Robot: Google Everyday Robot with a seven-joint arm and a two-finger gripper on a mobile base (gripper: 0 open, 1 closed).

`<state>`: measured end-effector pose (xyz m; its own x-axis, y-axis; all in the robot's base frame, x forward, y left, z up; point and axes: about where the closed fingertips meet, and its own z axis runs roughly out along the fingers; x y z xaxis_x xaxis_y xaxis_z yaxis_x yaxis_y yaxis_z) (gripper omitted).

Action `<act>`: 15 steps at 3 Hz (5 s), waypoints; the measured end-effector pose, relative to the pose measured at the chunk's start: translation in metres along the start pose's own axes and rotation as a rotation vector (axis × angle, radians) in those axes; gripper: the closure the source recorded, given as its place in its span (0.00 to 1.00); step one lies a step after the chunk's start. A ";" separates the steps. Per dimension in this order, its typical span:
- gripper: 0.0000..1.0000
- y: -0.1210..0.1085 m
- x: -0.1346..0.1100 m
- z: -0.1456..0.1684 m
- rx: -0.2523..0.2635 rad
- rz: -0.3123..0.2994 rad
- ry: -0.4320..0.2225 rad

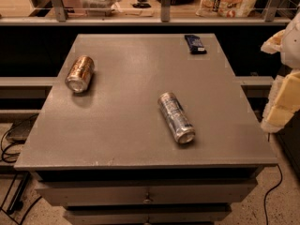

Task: Place orange can upright

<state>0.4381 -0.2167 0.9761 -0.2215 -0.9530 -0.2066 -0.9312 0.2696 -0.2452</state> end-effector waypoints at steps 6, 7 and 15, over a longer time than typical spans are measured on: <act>0.00 -0.039 -0.091 0.004 0.008 0.315 -0.295; 0.00 -0.047 -0.123 0.012 -0.004 0.280 -0.316; 0.00 -0.057 -0.382 0.123 -0.225 0.279 -0.489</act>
Offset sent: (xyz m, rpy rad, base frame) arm 0.0280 0.0219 0.0067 0.0745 -0.0185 -0.0879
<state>0.6115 0.1494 0.9522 -0.3574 -0.6620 -0.6589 -0.9072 0.4136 0.0765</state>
